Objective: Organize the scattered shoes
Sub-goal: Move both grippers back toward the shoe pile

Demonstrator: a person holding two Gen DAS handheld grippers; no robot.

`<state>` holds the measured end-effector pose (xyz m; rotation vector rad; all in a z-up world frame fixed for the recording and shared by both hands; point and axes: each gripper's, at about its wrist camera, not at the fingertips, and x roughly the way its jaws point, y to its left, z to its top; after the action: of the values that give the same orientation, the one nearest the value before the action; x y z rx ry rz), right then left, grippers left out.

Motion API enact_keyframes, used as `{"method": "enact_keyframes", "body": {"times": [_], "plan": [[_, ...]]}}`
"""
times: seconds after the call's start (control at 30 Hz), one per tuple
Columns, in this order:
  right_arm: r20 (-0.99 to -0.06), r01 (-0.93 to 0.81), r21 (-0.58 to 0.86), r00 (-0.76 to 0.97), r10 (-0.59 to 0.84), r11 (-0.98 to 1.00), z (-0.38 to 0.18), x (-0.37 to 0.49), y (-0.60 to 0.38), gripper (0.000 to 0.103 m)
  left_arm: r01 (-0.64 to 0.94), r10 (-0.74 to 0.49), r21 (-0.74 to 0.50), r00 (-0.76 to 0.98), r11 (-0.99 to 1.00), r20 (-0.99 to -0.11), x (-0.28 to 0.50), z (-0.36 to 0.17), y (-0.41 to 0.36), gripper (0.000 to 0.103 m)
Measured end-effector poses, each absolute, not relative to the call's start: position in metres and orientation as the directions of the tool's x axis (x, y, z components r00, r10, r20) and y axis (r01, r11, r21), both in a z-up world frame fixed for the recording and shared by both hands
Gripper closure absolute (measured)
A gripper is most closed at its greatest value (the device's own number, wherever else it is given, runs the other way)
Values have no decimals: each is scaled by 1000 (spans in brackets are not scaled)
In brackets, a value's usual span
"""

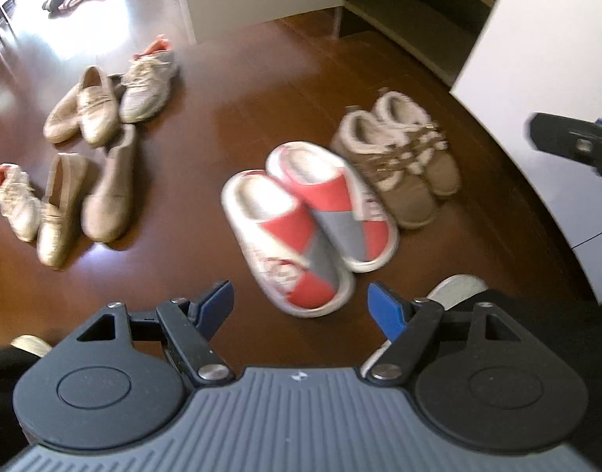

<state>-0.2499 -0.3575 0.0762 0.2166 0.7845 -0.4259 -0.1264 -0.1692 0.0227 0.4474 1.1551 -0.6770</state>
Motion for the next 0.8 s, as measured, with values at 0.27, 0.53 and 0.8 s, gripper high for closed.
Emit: {"method": "enact_keyframes", "body": {"times": [0.27, 0.53, 0.8], "plan": [[-751, 264, 122, 655, -85, 957, 85, -166, -351, 7, 576, -130, 204, 485, 792, -865, -6, 65, -60, 20], [-867, 227, 248, 485, 111, 942, 10, -49, -341, 7, 506, -98, 195, 495, 840, -864, 96, 47, -21, 20], [-863, 190, 160, 504, 43, 969, -80, 83, -307, 6, 468, -127, 185, 559, 864, -820, 190, 2, -36, 20]]}}
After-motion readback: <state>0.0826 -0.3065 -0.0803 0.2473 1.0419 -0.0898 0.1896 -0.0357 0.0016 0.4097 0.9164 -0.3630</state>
